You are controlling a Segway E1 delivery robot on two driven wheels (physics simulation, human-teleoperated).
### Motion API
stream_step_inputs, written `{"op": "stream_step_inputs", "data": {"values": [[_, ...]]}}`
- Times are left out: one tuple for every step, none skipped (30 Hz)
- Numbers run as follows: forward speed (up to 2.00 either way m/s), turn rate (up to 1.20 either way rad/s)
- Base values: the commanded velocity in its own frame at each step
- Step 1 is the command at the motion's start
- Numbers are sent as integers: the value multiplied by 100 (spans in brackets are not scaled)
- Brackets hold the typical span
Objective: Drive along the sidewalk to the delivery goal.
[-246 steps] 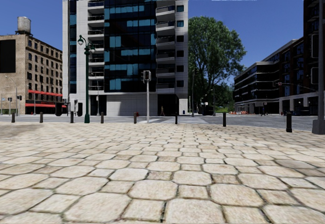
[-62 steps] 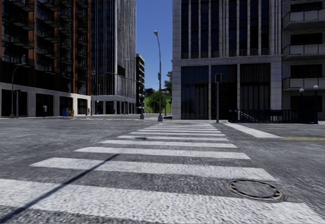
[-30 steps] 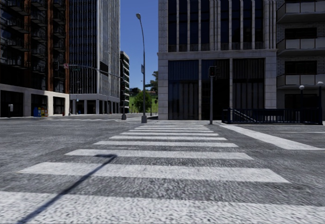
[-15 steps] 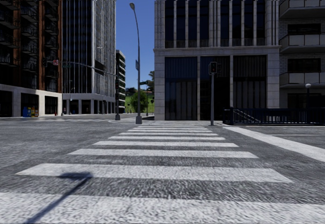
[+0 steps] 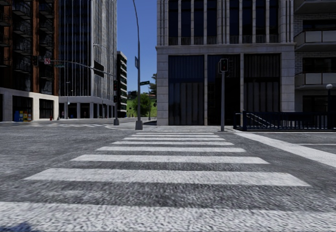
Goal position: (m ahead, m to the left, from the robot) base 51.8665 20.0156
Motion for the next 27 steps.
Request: {"op": "stream_step_inputs", "data": {"values": [[200, 0], [200, 0], [200, 0], [200, 0], [200, 0], [200, 0], [200, 0], [200, 0], [200, 0], [200, 0], [200, 0], [200, 0], [200, 0], [200, 0], [200, 0], [200, 0], [200, 0], [200, 0], [200, 0], [200, 0], [200, 0], [200, 0], [200, 0], [200, 0], [200, 0], [200, 0], [200, 0]]}}
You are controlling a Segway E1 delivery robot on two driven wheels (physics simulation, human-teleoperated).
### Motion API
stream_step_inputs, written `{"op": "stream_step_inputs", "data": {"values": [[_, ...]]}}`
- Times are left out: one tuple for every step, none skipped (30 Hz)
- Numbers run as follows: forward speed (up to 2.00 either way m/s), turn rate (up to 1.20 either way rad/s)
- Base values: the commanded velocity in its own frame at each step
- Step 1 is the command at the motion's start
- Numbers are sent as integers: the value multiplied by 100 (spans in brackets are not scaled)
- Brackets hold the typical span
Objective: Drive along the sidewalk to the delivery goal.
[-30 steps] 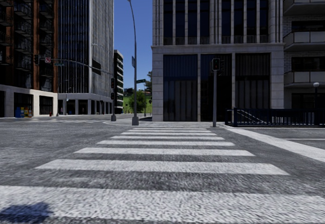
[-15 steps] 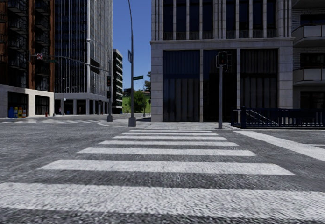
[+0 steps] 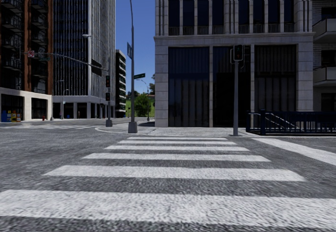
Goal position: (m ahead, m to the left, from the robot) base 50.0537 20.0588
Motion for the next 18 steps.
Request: {"op": "stream_step_inputs", "data": {"values": [[200, 0], [200, 0], [200, 0], [200, 0], [200, -18], [200, -26], [200, -26], [200, -28], [200, -17], [200, 0], [200, 0], [200, 0], [200, 0], [200, 0], [200, 0], [200, 0], [200, 0], [200, 0]]}}
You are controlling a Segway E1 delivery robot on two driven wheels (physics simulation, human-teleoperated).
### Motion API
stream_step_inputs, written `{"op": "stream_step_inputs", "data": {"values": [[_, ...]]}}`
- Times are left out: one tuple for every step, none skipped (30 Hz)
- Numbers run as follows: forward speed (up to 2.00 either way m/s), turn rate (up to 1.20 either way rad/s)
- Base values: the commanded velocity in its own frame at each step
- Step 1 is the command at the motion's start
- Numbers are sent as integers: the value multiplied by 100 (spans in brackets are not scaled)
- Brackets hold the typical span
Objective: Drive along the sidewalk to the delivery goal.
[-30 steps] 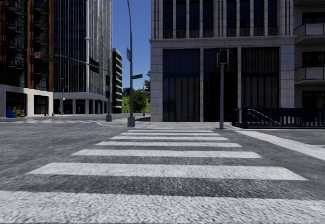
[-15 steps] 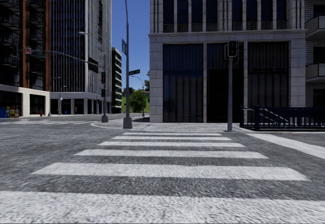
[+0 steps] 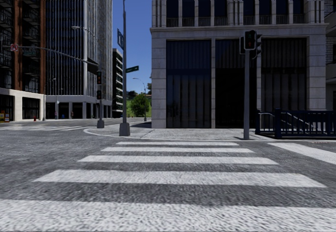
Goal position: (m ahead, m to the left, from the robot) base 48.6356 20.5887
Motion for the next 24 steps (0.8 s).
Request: {"op": "stream_step_inputs", "data": {"values": [[200, 0], [200, 0], [200, -1], [200, -1], [200, -23], [200, -31], [200, -33], [200, -33], [200, -34], [200, -34], [200, -34], [200, -34], [200, -32], [200, -17], [200, -17], [200, -2], [200, 0], [200, 0], [200, 0], [200, 0], [200, 0], [200, 0], [200, 0], [200, 0]]}}
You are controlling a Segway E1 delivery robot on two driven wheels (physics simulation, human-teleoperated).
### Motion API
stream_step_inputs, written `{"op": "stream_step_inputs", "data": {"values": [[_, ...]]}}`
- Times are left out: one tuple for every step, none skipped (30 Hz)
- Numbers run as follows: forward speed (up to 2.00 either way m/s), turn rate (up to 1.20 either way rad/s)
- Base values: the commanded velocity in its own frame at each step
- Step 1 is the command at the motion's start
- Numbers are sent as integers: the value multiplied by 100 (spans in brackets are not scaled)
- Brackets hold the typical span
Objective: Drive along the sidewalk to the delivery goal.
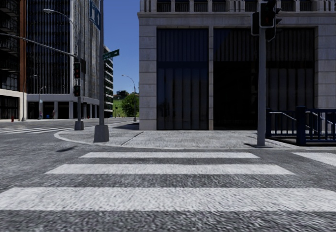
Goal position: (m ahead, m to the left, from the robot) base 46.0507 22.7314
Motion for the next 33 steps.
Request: {"op": "stream_step_inputs", "data": {"values": [[200, 0], [200, 0], [200, 0], [200, 0], [200, 0], [200, 0], [200, 0], [200, 0], [200, 0], [200, 0], [200, 0], [200, 0], [200, 0], [200, 0], [200, 0], [200, 0], [200, 0], [200, 0], [200, 0], [200, 0], [200, 0], [200, 0], [200, 0], [200, 0], [200, 0], [200, 0], [200, 0], [200, 0], [200, 0], [200, 0], [200, 0], [200, 0], [200, 0]]}}
